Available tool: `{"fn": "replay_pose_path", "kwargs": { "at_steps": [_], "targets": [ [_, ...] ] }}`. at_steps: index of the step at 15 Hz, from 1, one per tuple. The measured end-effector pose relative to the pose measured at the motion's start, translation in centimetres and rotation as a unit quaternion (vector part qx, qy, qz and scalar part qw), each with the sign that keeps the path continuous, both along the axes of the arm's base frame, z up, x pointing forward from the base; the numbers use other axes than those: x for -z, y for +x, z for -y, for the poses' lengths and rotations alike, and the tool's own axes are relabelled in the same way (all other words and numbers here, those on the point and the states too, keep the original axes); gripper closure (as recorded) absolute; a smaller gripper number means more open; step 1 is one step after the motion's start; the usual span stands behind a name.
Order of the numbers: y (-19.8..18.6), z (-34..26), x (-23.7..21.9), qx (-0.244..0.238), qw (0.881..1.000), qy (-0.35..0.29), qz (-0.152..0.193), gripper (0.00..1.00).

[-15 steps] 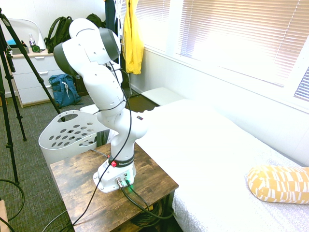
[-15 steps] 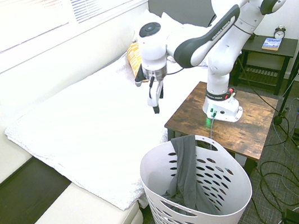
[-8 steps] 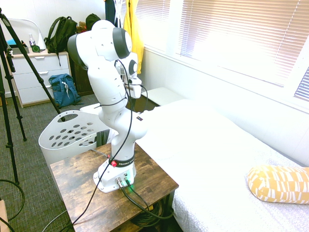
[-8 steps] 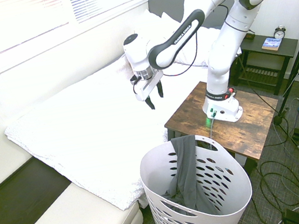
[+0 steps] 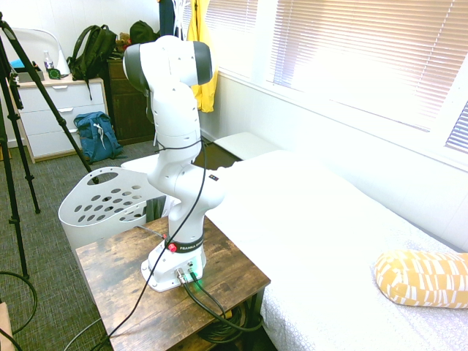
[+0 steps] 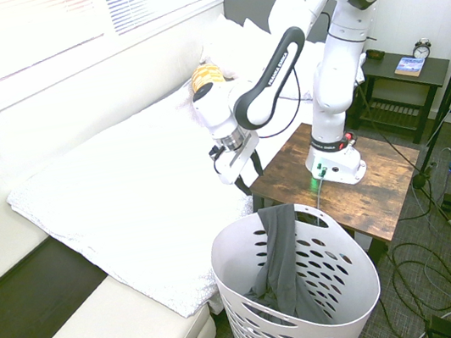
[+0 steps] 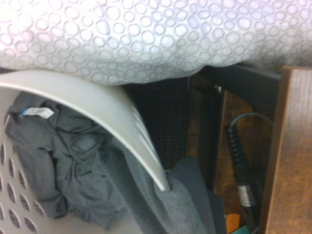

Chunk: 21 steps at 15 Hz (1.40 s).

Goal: Put my clothes in the laundry bag

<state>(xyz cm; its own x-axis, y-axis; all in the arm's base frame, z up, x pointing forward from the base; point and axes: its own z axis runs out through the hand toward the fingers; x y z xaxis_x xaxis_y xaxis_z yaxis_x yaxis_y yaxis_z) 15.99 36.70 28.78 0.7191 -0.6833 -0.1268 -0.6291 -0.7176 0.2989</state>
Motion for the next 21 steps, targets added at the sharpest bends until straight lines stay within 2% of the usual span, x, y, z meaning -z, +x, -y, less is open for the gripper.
{"fn": "replay_pose_path", "kwargs": {
  "at_steps": [3, 7, 12, 17, 18, 21],
  "targets": [
    [-1.3, -1.0, 0.7, -0.015, 1.0, 0.003, -0.009, 0.0],
    [-5.3, -2.6, 1.3, -0.052, 0.999, 0.004, -0.008, 0.0],
    [-8.7, -3.3, 2.4, -0.141, 0.989, 0.023, 0.046, 0.0],
    [-8.9, -1.5, 5.4, -0.179, 0.981, 0.025, 0.069, 0.0],
    [-9.1, -1.4, 5.8, -0.184, 0.98, 0.03, 0.071, 1.0],
    [-9.4, -0.6, 7.2, -0.188, 0.978, 0.045, 0.074, 1.0]
  ]
}}
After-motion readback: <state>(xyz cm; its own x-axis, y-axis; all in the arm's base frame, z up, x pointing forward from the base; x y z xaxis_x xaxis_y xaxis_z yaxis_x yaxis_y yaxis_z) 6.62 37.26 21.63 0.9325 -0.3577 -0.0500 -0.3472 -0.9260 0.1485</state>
